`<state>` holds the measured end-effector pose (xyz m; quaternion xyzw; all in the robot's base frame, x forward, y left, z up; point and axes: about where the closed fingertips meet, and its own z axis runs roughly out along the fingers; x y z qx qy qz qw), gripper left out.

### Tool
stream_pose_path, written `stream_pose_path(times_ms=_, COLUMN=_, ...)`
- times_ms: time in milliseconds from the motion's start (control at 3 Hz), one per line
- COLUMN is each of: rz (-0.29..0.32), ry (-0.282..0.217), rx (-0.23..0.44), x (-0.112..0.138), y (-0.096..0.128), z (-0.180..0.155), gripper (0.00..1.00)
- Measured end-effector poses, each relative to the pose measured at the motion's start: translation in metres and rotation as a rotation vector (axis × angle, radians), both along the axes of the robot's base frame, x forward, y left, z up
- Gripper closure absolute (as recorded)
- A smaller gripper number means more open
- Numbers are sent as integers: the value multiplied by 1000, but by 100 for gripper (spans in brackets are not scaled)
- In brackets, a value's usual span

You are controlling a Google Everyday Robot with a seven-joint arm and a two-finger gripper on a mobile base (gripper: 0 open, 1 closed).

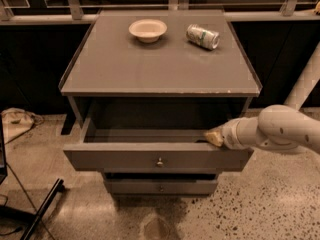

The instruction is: Open top drawer

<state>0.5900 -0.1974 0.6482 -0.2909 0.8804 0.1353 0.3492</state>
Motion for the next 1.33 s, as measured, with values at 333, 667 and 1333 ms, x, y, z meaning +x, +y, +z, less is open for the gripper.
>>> stream_pose_path(times_ms=333, rz=-6, ry=-41, rx=47, x=-17, y=5, z=2, gripper=100)
stream_pose_path(times_ms=667, rz=-5, ry=-41, rx=47, x=-17, y=5, z=2, gripper=100)
stream_pose_path(times_ms=1333, rz=8, ry=-19, rx=39, x=-27, y=15, z=-5, gripper=100)
